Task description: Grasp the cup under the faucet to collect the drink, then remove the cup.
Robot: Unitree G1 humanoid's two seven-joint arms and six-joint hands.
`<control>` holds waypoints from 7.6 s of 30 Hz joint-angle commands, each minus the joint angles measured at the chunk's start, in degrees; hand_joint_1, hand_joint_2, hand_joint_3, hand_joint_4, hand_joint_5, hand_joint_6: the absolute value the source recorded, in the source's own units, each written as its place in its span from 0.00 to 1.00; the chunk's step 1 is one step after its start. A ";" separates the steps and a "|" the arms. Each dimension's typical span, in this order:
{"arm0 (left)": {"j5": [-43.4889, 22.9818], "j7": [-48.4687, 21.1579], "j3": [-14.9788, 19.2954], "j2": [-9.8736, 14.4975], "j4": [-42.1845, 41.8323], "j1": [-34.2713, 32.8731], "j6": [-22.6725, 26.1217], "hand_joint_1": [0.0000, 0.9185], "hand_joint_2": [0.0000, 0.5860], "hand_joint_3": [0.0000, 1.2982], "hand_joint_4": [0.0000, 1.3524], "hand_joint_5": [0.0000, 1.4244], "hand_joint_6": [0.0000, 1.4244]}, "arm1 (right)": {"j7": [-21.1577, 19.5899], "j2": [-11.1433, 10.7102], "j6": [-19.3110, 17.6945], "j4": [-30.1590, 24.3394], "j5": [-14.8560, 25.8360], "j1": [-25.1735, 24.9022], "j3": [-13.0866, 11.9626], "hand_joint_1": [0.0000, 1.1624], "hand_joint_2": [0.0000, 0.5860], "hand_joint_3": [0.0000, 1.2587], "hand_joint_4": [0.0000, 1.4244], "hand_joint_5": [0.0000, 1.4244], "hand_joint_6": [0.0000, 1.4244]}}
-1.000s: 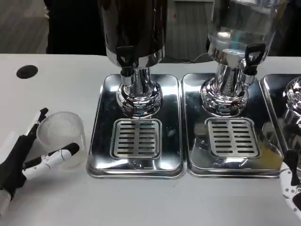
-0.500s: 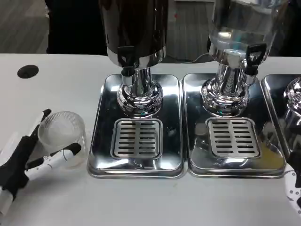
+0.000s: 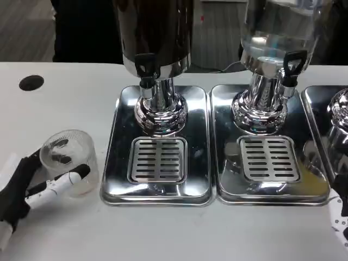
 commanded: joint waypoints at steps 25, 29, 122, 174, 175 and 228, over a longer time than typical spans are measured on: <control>-0.63 6.80 3.62 -1.29 -3.82 1.21 0.42 0.26 0.29 0.37 0.43 0.28 0.17 | -1.34 0.64 -1.17 0.98 0.43 0.35 -0.63 0.57 0.87 0.30 0.24 0.18 0.13; -0.38 6.97 3.74 -1.62 -5.03 1.11 0.83 0.26 0.29 0.37 0.43 0.28 0.17 | -1.34 0.61 -1.24 1.11 0.62 0.29 -0.82 0.57 0.87 0.30 0.24 0.18 0.13; 12.17 19.73 -10.23 -15.49 -7.07 -9.71 15.43 0.11 0.34 0.40 0.02 0.12 0.14 | -3.13 2.01 -8.09 3.32 6.27 5.29 -5.78 0.58 0.87 0.30 0.25 0.18 0.13; 11.66 9.72 -14.67 -12.25 -9.05 -9.41 13.39 0.22 0.01 0.00 0.00 0.00 0.00 | -3.58 3.15 -12.25 4.87 8.36 5.29 -7.86 0.59 0.88 0.31 0.26 0.20 0.13; 11.53 9.37 -14.61 -12.13 -9.04 -9.32 13.23 0.20 0.00 0.00 0.00 0.00 0.00 | -3.56 3.17 -12.31 4.94 8.44 5.24 -7.94 0.59 0.88 0.31 0.26 0.20 0.13; 1.61 -7.58 0.37 -4.72 -53.90 5.94 27.06 0.05 0.02 0.00 0.00 0.00 0.00 | -2.53 4.76 -11.82 4.35 7.60 4.02 -6.89 0.61 0.89 0.31 0.27 0.20 0.13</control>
